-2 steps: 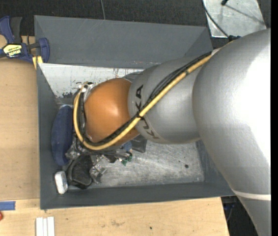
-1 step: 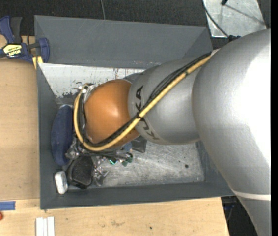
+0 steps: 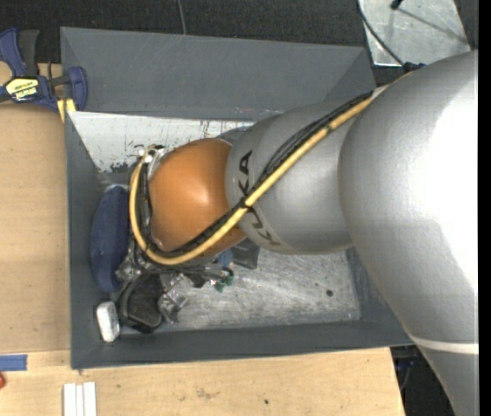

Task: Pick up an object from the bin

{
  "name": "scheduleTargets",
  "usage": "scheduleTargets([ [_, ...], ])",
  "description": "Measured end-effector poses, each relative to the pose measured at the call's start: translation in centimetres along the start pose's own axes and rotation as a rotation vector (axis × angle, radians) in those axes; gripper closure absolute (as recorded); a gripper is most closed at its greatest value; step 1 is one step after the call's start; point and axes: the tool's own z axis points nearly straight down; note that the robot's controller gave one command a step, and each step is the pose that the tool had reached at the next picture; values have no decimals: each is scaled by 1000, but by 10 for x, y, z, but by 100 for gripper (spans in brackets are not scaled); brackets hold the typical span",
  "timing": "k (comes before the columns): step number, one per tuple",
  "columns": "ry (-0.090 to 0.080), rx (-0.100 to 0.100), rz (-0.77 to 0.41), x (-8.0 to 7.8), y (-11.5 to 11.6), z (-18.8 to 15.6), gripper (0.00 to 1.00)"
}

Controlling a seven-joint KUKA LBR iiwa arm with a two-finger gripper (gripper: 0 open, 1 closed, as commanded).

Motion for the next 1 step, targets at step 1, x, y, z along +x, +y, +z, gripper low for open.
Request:
scheduleTargets([
  [1,1,-4,-129,3,-2,-156,100],
])
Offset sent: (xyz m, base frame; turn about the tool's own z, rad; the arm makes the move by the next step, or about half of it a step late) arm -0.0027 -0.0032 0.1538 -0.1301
